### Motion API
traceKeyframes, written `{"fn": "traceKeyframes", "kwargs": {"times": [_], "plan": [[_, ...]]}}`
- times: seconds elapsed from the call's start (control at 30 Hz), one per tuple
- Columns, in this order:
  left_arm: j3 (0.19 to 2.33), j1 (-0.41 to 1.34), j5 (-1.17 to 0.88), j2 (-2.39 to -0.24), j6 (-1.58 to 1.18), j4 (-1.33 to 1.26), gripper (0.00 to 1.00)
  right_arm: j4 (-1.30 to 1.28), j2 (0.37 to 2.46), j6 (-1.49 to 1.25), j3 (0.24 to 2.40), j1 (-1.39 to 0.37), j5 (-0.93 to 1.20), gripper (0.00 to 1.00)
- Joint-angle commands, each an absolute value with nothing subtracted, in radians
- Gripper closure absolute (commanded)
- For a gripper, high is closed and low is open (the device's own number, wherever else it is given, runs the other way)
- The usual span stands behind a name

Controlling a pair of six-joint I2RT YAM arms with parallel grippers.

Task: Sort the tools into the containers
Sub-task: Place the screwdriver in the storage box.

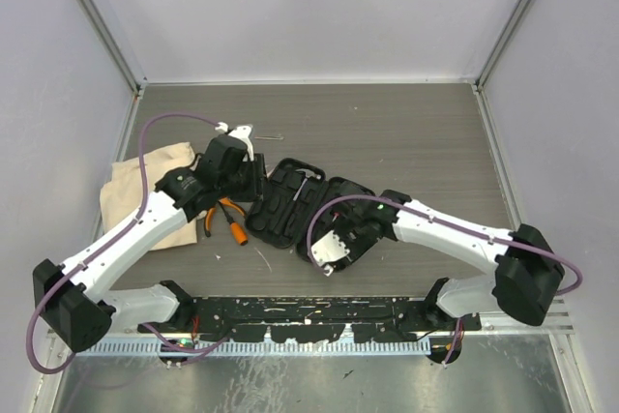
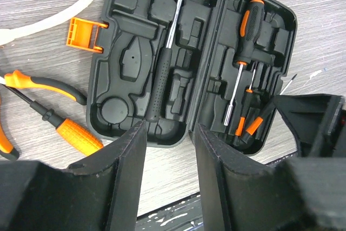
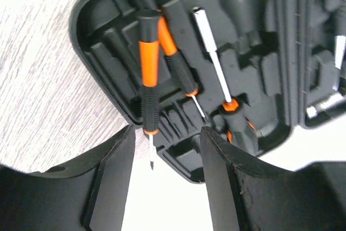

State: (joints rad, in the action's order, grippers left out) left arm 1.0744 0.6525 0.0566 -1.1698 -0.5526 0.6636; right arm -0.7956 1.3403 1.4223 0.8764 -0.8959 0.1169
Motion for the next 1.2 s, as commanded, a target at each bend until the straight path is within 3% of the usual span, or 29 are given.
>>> {"fn": "traceKeyframes", "kwargs": {"times": [0.0, 0.13, 0.23, 0.4, 0.57, 0.73, 0.87, 1.07, 1.17], "plan": [[1.080, 0.647, 0.004, -1.190, -0.562, 0.602, 0.58, -0.712, 1.220, 1.261, 0.893, -0.899, 0.163, 0.44], [1.064, 0.655, -0.038, -1.212, -0.573, 0.565, 0.60, -0.498, 1.085, 0.881, 0.833, -0.899, 0.194, 0.45], [1.061, 0.669, -0.038, -1.225, -0.574, 0.547, 0.60, -0.224, 0.966, 0.447, 0.736, -0.899, 0.101, 0.44], [1.064, 0.706, -0.033, -1.260, -0.578, 0.525, 0.60, -0.012, 0.831, -0.061, 0.629, -0.899, -0.067, 0.39], [1.082, 0.784, -0.010, -1.323, -0.584, 0.506, 0.61, -0.171, 0.804, -0.479, 0.658, -0.897, -0.410, 0.46], [1.085, 0.855, 0.009, -1.361, -0.588, 0.488, 0.61, -0.441, 0.887, -0.679, 0.768, -0.885, -0.472, 0.59], [1.078, 0.923, 0.036, -1.366, -0.589, 0.468, 0.61, -0.515, 0.930, -0.800, 0.773, -0.849, -0.417, 0.61], [1.058, 1.037, 0.115, -1.365, -0.626, 0.451, 0.61, -0.534, 1.017, -0.920, 0.724, -0.690, -0.091, 0.64], [1.036, 1.095, 0.171, -1.364, -0.655, 0.430, 0.61, -0.561, 1.063, -0.942, 0.719, -0.683, -0.046, 0.64]]}}
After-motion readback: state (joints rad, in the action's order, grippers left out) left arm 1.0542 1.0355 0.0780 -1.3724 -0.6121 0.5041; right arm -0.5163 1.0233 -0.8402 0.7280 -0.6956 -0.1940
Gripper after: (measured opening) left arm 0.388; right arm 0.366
